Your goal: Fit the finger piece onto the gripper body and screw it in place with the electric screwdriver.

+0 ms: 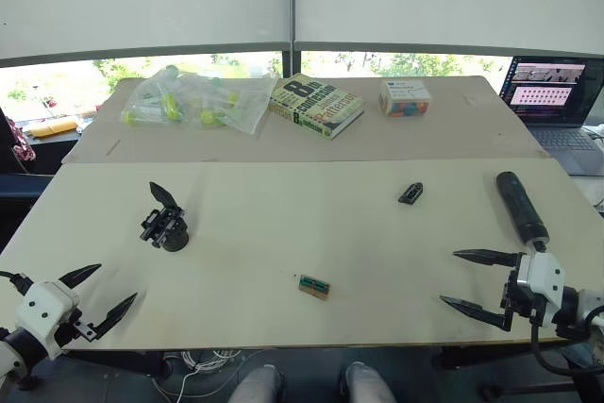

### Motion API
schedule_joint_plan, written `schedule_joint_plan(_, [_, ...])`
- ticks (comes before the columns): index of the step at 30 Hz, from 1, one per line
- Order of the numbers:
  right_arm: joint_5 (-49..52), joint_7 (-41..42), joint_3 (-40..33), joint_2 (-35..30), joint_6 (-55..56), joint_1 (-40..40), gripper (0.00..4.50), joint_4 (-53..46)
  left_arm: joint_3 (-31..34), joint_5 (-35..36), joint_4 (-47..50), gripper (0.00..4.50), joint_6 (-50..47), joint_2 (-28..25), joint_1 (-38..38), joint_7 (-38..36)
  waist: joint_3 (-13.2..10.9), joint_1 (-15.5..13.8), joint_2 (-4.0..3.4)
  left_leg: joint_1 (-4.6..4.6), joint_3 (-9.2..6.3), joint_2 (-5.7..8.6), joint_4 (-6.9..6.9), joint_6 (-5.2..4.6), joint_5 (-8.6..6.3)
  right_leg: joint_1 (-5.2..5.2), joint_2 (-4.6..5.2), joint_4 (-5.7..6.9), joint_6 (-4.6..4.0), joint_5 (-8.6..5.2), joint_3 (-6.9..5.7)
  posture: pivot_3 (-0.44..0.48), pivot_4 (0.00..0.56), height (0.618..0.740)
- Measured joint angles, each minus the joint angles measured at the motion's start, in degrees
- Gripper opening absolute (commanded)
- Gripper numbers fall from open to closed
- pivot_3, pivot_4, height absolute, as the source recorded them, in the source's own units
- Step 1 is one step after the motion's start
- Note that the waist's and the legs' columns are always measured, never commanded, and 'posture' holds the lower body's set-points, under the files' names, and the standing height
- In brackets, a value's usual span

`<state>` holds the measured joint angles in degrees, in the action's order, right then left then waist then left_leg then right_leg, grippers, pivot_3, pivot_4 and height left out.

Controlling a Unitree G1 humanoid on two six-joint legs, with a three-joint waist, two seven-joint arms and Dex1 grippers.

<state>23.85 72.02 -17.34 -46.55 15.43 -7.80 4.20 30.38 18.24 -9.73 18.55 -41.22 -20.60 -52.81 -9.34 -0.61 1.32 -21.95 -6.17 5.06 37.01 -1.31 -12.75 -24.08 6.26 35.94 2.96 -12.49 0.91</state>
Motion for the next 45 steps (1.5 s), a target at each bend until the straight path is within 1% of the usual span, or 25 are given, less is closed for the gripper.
schedule_joint_plan(2, [0.02, -0.12, 0.04, 0.04, -0.35, 0.07, 4.50, -0.12, 0.06, 0.26, 0.09, 4.47, -0.13, 0.10, -0.05, 0.05, 0.00, 0.03, 0.00, 0.00, 0.00, 0.00, 0.00, 0.00, 0.00, 0.00, 0.00, 0.00, 0.00, 0.00, 0.00, 0.000, 0.150, 0.740])
schedule_joint_plan(4, [0.91, -1.64, 0.62, 1.10, -3.30, 1.00, 4.50, -1.97, 1.35, 3.28, 1.64, 4.47, -2.05, 2.09, 0.23, 1.27, 0.00, 0.28, 0.00, 0.00, 0.00, -0.03, 0.00, 0.00, 0.00, -0.02, 0.00, 0.02, 0.01, 0.00, 0.02, 0.000, 0.150, 0.740])
schedule_joint_plan(8, [2.64, -5.58, 1.80, 4.34, -7.64, 3.94, 4.50, -6.87, 4.86, 9.34, 5.79, 4.47, -7.52, 4.96, -0.13, 5.01, 0.00, 0.46, 0.00, 0.00, -0.01, -0.06, 0.00, 0.01, 0.00, -0.05, -0.02, 0.04, 0.03, -0.02, 0.02, 0.000, 0.150, 0.740])
schedule_joint_plan(10, [5.36, -7.06, 1.84, 7.60, -8.00, 5.43, 4.50, -9.51, 7.01, 11.01, 6.77, 4.47, -10.57, 6.35, -0.90, 8.32, 0.00, 0.57, 0.00, 0.01, -0.01, -0.07, 0.00, 0.02, -0.01, -0.04, -0.03, 0.02, 0.03, -0.01, 0.04, 0.000, 0.150, 0.740])
schedule_joint_plan(13, [9.69, -7.17, 2.92, 11.52, -8.11, 7.10, 4.50, -13.50, 8.72, 10.32, 6.12, 4.47, -10.40, 10.50, -2.56, 12.40, 0.00, 0.53, -0.01, 0.00, 0.00, -0.03, 0.00, 0.01, -0.01, -0.02, -0.02, -0.02, 0.01, 0.01, 0.05, 0.000, 0.150, 0.740])
schedule_joint_plan(16, [11.25, -6.66, 3.58, 13.30, -8.02, 8.36, 4.50, -14.83, 8.91, 9.97, 5.45, 4.47, -10.20, 13.28, -3.41, 14.93, 0.02, 0.08, 0.13, 0.01, 0.00, -0.03, 0.02, 0.02, -0.01, -0.01, -0.04, -0.03, 0.02, 0.02, 0.01, 0.000, 0.150, 0.740])
schedule_joint_plan(19, [11.20, -4.20, 5.27, 13.68, -7.25, 9.06, 4.50, -15.05, 8.66, 9.85, 6.55, 4.47, -10.46, 15.23, -3.92, 16.52, 0.02, -0.29, 0.16, -0.02, 0.00, -0.01, 0.02, 0.02, -0.01, 0.00, -0.03, -0.04, 0.02, 0.02, -0.02, 0.000, 0.150, 0.740])
schedule_joint_plan(23, [11.20, -2.18, 5.93, 13.85, -6.83, 9.05, 4.50, -15.09, 5.47, 8.75, 11.26, 4.47, -11.89, 15.58, -3.52, 17.34, 0.02, -0.40, 0.15, -0.01, 0.00, 0.01, 0.02, 0.02, -0.01, 0.00, -0.03, -0.04, -0.06, 0.08, -0.01, 0.000, 0.150, 0.740])
schedule_joint_plan(27, [11.20, -2.14, 6.06, 14.39, -6.82, 9.27, 4.50, -15.06, 0.08, 5.93, 13.99, 4.47, -16.48, 14.47, 0.97, 19.46, 0.02, -0.16, 0.14, 0.01, 0.00, 0.00, 0.02, 0.03, -0.01, -0.02, -0.10, 0.02, -0.08, 0.09, -0.01, 0.000, 0.150, 0.740])
schedule_joint_plan(29, [11.20, -2.16, 6.12, 14.43, -6.83, 9.51, 4.50, -15.06, -2.24, 4.35, 14.29, 4.47, -18.64, 13.84, 3.37, 20.24, 0.02, -0.01, 0.13, 0.03, 0.00, 0.00, 0.02, 0.03, 0.00, -0.03, -0.12, 0.02, -0.31, 0.23, 0.00, 0.000, 0.150, 0.740])
schedule_joint_plan(31, [11.18, -2.15, 6.13, 14.43, -6.83, 9.48, 4.50, -15.05, -4.04, 3.63, 14.27, 4.47, -20.22, 13.40, 4.94, 20.29, 0.02, 0.26, 0.13, 0.03, 0.00, 0.00, 0.02, 0.03, -0.01, -0.05, -0.15, 0.02, -0.37, 0.27, 0.02, 0.000, 0.150, 0.740])
schedule_joint_plan(36, [11.15, -2.36, 5.98, 14.52, -6.82, 8.73, 4.50, -15.09, -8.78, 0.81, 11.08, 4.47, -22.59, 12.96, 11.66, 20.79, 0.02, -0.03, 0.13, 0.08, 0.01, 0.01, 0.02, 0.05, 0.00, -0.03, -0.18, 0.06, -0.38, 0.28, 0.00, 0.000, 0.150, 0.740])
schedule_joint_plan(45, [11.08, -2.66, 5.85, 14.69, -6.68, 8.38, 4.50, -15.09, -13.87, -2.46, 4.02, 4.47, -22.60, 13.22, 20.14, 21.36, 0.02, 0.10, 0.13, 0.08, 0.01, 0.03, 0.02, 0.05, 0.00, -0.06, -0.17, 0.06, -0.41, 0.30, 0.02, 0.000, 0.150, 0.740])
